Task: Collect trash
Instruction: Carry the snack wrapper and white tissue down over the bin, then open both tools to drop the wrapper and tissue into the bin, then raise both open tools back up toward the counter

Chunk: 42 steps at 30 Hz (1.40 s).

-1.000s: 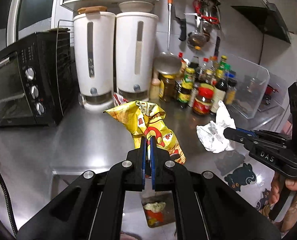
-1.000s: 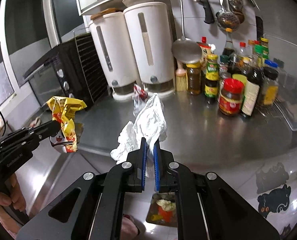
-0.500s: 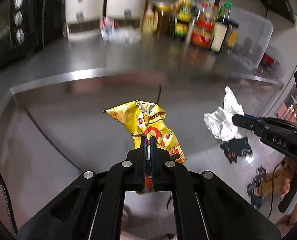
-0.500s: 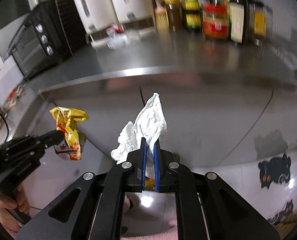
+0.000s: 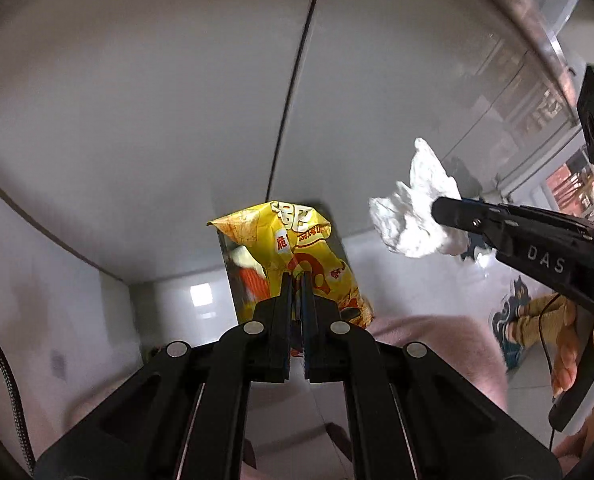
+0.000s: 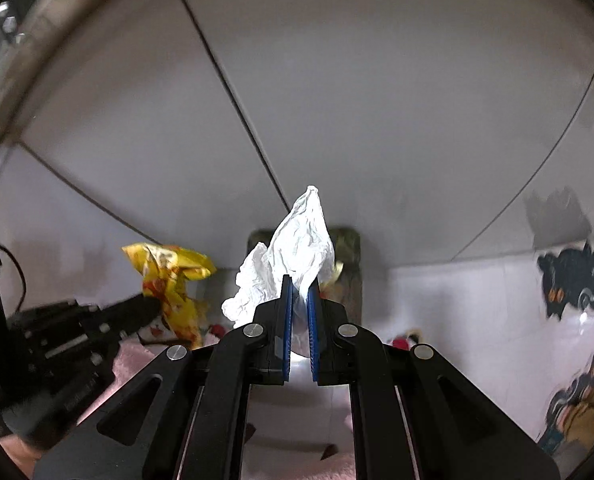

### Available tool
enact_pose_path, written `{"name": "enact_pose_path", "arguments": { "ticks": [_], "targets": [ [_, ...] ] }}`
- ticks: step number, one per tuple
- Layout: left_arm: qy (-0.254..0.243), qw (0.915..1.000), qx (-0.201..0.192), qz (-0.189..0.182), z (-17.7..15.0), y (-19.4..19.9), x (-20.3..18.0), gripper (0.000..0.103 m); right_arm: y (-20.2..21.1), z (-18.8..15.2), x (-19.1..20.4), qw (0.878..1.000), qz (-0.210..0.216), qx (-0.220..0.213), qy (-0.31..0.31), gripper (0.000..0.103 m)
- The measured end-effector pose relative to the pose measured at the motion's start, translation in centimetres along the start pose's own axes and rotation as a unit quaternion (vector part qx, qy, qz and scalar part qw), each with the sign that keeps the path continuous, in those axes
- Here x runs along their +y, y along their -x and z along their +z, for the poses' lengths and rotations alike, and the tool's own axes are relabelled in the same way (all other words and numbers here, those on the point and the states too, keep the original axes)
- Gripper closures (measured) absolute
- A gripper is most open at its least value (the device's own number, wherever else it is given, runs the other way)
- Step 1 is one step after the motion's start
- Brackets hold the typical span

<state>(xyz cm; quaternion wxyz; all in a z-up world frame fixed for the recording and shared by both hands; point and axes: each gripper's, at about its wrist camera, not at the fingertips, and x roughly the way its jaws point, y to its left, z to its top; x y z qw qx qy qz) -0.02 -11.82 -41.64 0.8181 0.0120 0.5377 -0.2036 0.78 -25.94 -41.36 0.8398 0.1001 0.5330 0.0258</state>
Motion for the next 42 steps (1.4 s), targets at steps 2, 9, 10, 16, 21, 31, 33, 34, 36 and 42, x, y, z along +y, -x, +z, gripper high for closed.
{"name": "enact_pose_path", "arguments": {
  "ticks": [2, 9, 10, 16, 21, 31, 33, 34, 36, 42],
  "targets": [
    [0.009, 0.9997, 0.022, -0.002, -0.2, -2.4, 0.5, 0.100, -2.1, 0.0, -0.4, 1.000, -0.001, 0.017, -0.010, 0.094],
    [0.022, 0.9968, 0.076, 0.005, -0.4, -8.6, 1.5, 0.100, -8.6, 0.7, -1.9, 0.997, -0.004, 0.072, -0.039, 0.094],
    [0.021, 0.9964, 0.082, 0.006, -0.3, -9.4, 1.6, 0.100, -9.3, 0.9, -2.2, 0.996, -0.002, 0.079, -0.043, 0.094],
    [0.025, 0.9947, 0.099, 0.005, 0.1, -11.4, 2.2, 0.099, -12.1, 2.1, -2.8, 0.993, 0.007, 0.103, -0.063, 0.092],
    [0.029, 0.9948, 0.097, 0.006, 1.2, -11.5, 2.2, 0.089, -12.1, 3.1, -3.3, 0.993, 0.009, 0.099, -0.071, 0.090],
    [0.028, 0.9977, 0.062, 0.009, 1.9, -7.9, 2.1, 0.070, -8.7, 3.6, -2.0, 0.996, 0.005, 0.069, -0.063, 0.057],
    [0.024, 0.9987, 0.041, 0.016, 2.1, -5.9, 2.2, 0.058, -7.2, 3.6, -1.7, 0.997, 0.004, 0.057, -0.061, 0.046],
    [0.023, 0.9990, 0.034, 0.019, 2.3, -5.2, 2.2, 0.050, -6.2, 3.6, -1.5, 0.997, 0.004, 0.047, -0.060, 0.037],
    [0.020, 0.9994, 0.011, 0.025, 2.5, -3.0, 2.4, 0.039, -4.3, 3.6, -1.2, 0.998, 0.006, 0.028, -0.058, 0.020],
    [0.008, 0.9987, -0.041, 0.030, 2.8, 2.9, 2.1, 0.016, 0.7, 3.8, 0.1, 0.999, 0.027, -0.004, -0.039, 0.005]
  ]
}}
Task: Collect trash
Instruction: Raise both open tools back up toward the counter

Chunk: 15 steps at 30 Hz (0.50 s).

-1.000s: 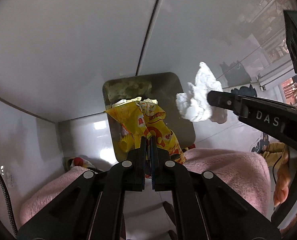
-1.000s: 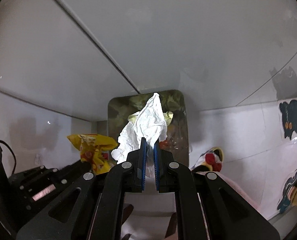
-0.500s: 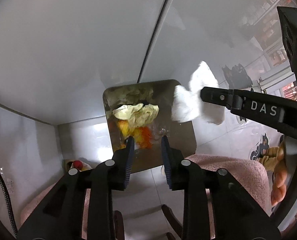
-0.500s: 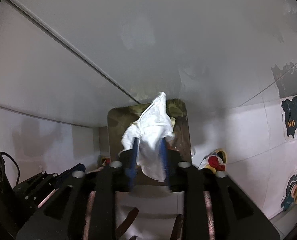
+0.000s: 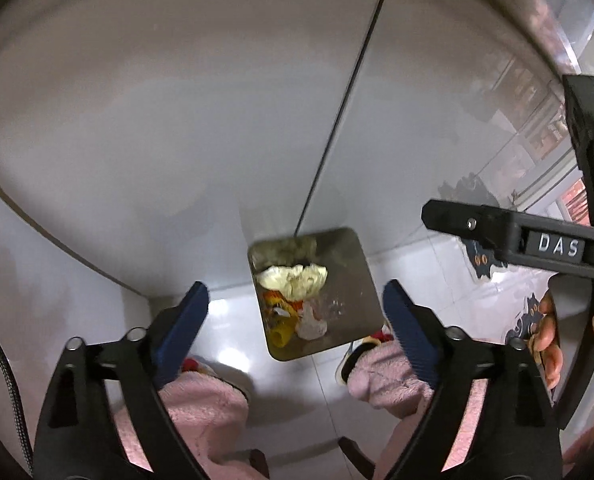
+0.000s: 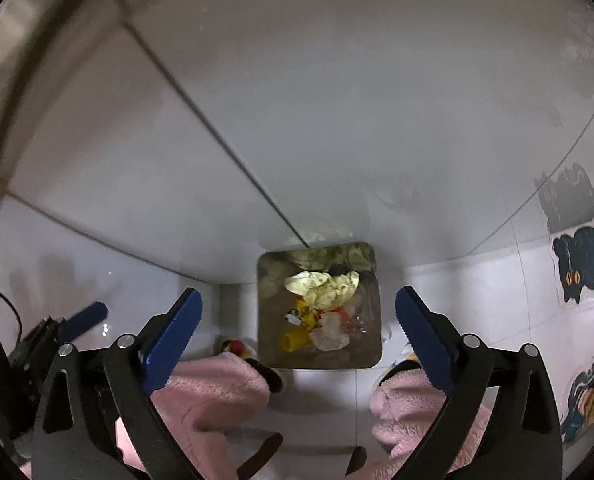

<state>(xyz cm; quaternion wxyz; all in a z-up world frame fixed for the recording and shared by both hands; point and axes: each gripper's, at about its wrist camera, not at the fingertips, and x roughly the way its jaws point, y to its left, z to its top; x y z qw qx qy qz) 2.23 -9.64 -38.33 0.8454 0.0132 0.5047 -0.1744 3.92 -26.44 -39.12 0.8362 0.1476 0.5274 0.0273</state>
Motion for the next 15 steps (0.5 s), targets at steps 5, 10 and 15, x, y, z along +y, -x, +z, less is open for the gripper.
{"name": "enact_pose_path", "arguments": {
  "ticks": [5, 10, 15],
  "targets": [
    [-0.006, 0.9990, -0.043, 0.006, 0.9, 5.1, -0.2, 0.010, 4.1, 0.3, 1.6, 0.999, 0.022, -0.027, 0.009, 0.004],
    [-0.008, 0.9964, -0.084, 0.014, 1.9, 9.4, -0.3, 0.008, 8.3, 1.0, 3.9, 0.997, 0.038, -0.061, 0.030, 0.004],
    [0.001, 0.9936, -0.112, 0.018, 2.8, 13.6, -0.3, 0.008, 12.2, 1.3, 6.5, 0.993, 0.060, -0.086, 0.060, 0.004]
  ]
}}
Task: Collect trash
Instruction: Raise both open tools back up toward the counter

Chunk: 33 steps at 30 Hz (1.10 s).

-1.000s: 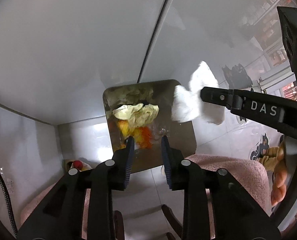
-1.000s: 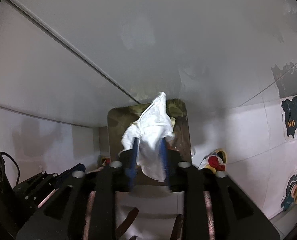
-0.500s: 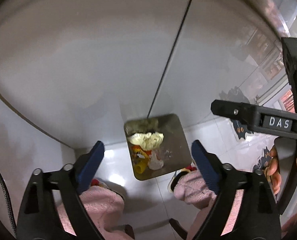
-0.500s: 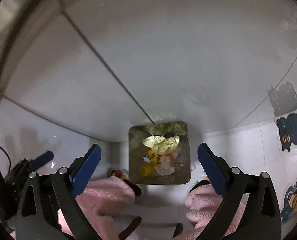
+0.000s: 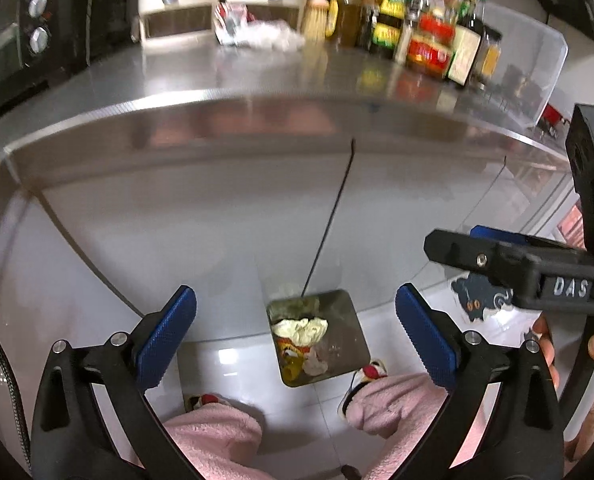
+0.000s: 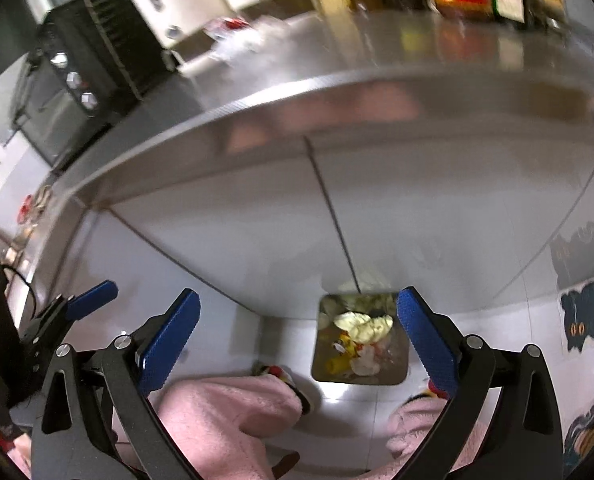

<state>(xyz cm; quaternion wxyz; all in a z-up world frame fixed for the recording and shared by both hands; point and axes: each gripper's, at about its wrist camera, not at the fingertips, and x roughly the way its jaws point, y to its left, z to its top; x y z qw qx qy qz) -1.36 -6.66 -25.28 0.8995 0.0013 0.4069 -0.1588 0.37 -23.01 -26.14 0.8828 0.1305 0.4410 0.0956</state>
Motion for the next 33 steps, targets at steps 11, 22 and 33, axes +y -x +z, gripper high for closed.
{"name": "enact_pose_path", "arguments": {
  "ticks": [11, 22, 33],
  "targets": [
    [0.001, 0.9969, -0.075, 0.024, 3.0, 8.8, 1.0, 0.008, 6.2, 2.1, 4.9, 0.997, 0.018, -0.057, 0.042, 0.004],
    [0.008, 0.9889, -0.140, 0.048, 4.7, 15.7, 2.1, 0.008, 14.8, 4.8, 7.1, 0.986, 0.018, -0.160, 0.047, 0.004],
    [0.030, 0.9876, -0.140, 0.063, 8.8, 13.4, 4.8, 0.008, 13.5, 9.3, 6.0, 0.983, -0.017, -0.180, 0.036, 0.004]
  ]
}}
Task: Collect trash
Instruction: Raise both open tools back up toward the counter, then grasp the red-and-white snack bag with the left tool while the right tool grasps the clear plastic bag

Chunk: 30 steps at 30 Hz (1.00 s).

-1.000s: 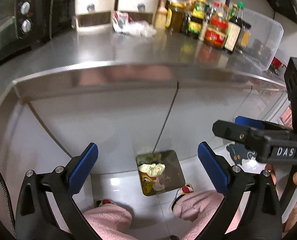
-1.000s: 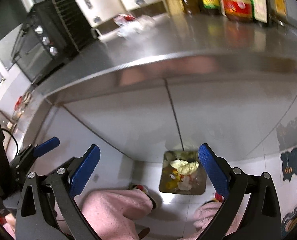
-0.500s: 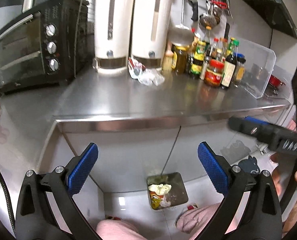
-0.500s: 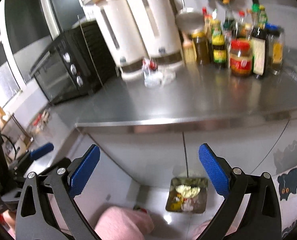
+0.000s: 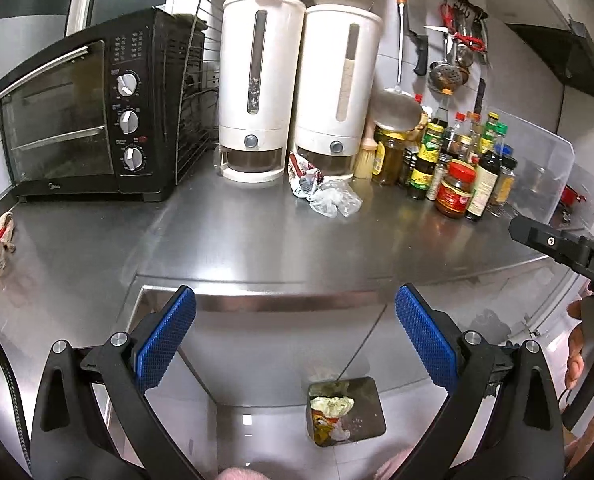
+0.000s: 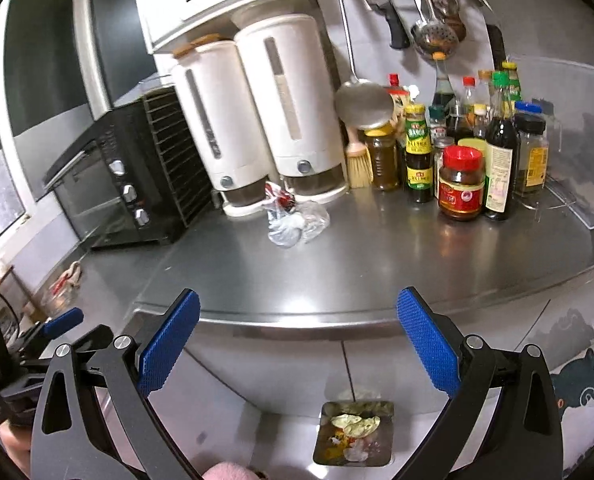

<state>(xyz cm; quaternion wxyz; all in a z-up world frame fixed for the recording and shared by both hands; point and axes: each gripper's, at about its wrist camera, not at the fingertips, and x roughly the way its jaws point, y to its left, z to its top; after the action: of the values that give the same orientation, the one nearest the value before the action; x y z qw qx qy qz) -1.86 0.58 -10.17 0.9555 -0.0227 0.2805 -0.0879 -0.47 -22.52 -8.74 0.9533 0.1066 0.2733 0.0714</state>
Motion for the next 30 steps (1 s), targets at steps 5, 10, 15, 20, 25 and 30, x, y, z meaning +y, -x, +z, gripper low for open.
{"name": "enact_pose_path", "arguments": {
  "ticks": [5, 10, 15, 20, 25, 30],
  "targets": [
    [-0.003, 0.9998, 0.016, 0.011, 1.8, -4.3, 0.6, 0.008, -5.2, 1.3, -1.7, 0.999, 0.005, 0.030, -0.024, 0.004],
    [0.008, 0.9995, 0.027, 0.016, 4.6, -9.1, 2.1, 0.009, -10.5, 2.3, -1.8, 0.999, -0.017, 0.042, -0.011, 0.004],
    [0.010, 0.9988, 0.047, 0.004, 8.3, -15.0, 2.9, 0.023, -15.5, 3.7, -2.1, 0.998, -0.018, 0.052, -0.013, 0.004],
    [0.000, 0.9974, 0.070, -0.016, 12.5, -21.2, 2.4, 0.033, -21.0, 5.7, -0.4, 0.997, -0.028, 0.071, 0.026, 0.012],
    [-0.034, 0.9945, 0.098, -0.016, 15.6, -26.9, 0.9, 0.033, -25.8, 7.1, 0.5, 0.992, -0.042, 0.106, 0.048, 0.022],
    [-0.041, 0.9899, 0.134, -0.021, 16.9, -31.6, 0.1, 0.033, -29.4, 7.7, 0.5, 0.988, -0.055, 0.134, 0.056, 0.022]
  ]
}}
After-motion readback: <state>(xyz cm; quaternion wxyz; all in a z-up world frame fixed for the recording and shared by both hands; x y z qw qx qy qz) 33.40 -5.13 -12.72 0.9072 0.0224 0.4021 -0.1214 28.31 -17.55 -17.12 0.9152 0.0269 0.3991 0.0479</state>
